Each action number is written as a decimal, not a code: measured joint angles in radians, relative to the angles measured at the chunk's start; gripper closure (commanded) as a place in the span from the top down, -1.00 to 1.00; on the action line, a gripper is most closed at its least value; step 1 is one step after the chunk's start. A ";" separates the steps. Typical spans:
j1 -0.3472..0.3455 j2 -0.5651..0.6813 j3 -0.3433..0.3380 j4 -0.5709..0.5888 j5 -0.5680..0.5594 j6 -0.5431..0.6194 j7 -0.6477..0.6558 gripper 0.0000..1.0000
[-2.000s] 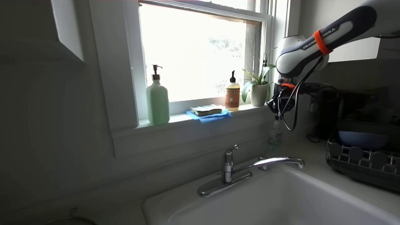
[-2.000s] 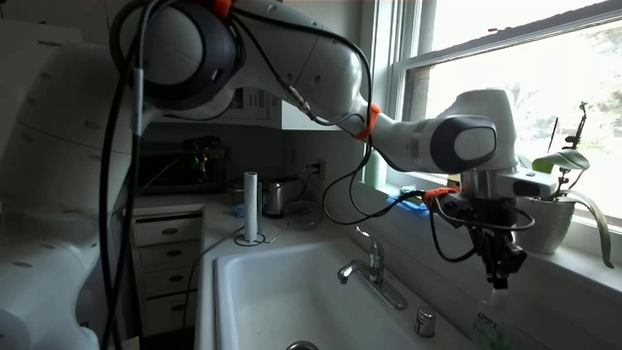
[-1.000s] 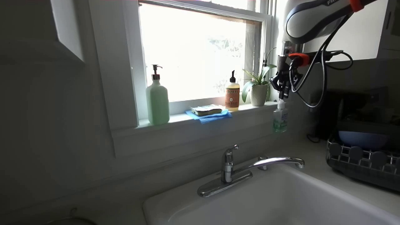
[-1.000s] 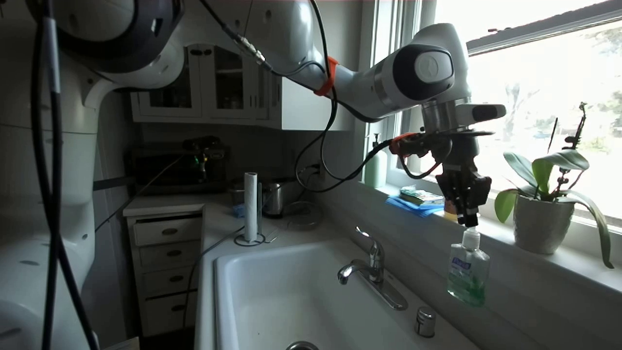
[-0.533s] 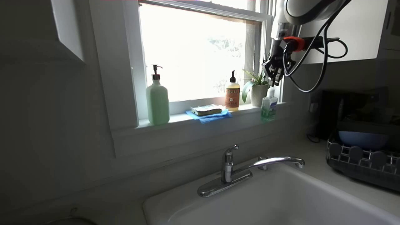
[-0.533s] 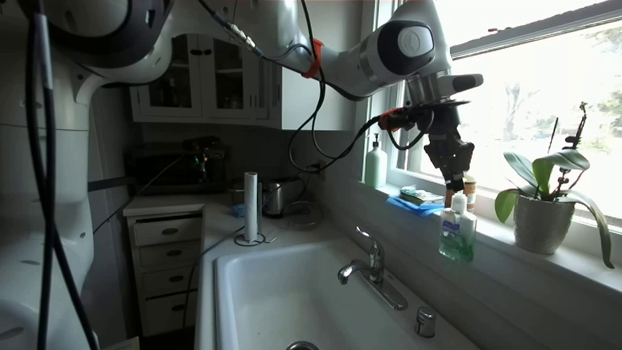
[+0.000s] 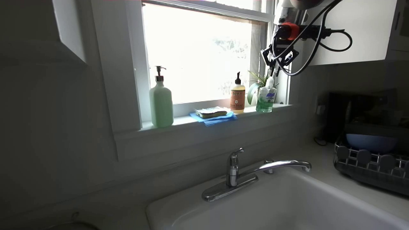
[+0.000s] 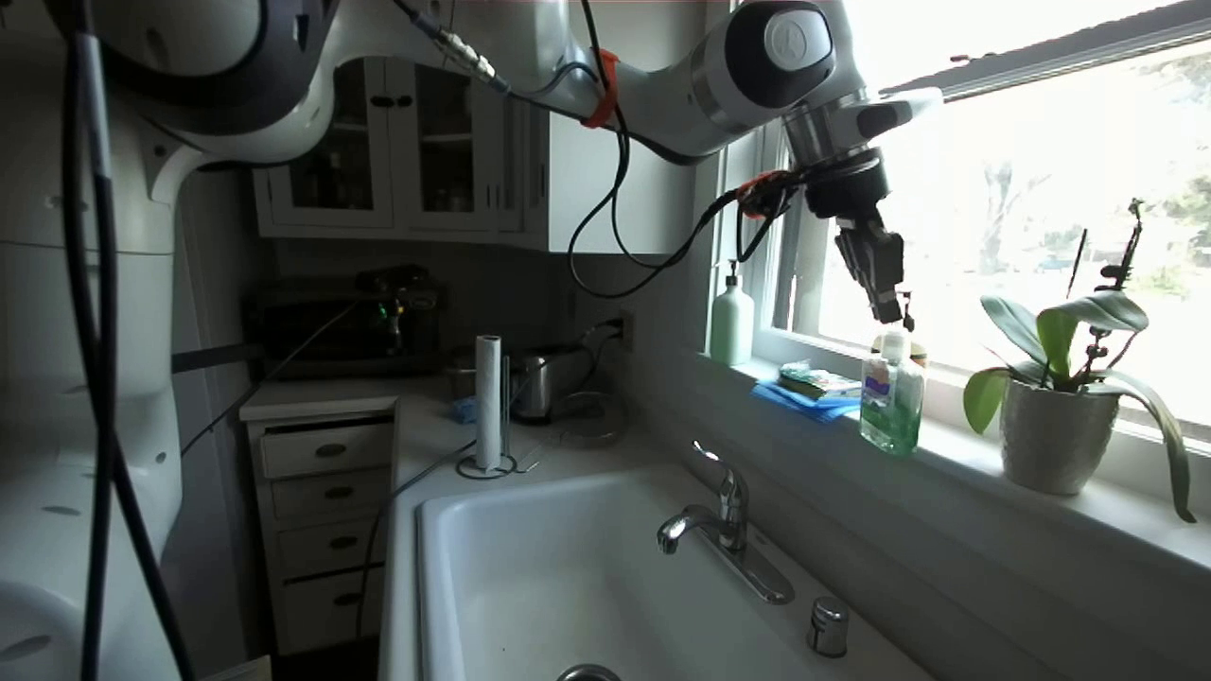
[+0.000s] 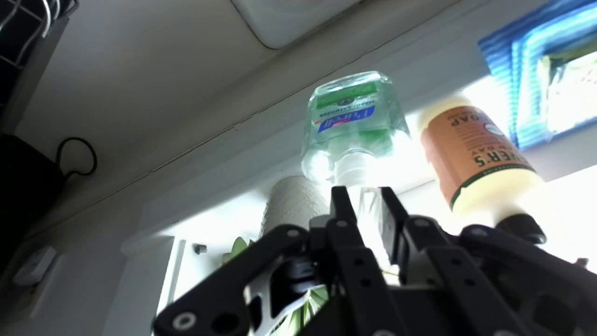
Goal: Put the bottle on the window sill
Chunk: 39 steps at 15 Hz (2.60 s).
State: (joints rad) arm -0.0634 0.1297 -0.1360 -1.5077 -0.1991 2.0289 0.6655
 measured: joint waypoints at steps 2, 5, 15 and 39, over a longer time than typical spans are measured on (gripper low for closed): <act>0.000 0.010 -0.002 0.028 0.000 0.002 0.085 -0.91; 0.000 0.040 -0.007 0.075 -0.004 0.010 0.202 -0.91; 0.002 0.192 -0.021 0.225 -0.032 0.008 0.438 -0.91; 0.007 0.396 -0.026 0.547 -0.047 -0.094 0.499 1.00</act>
State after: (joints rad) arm -0.0563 0.5255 -0.1620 -0.9603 -0.2462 1.9352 1.1646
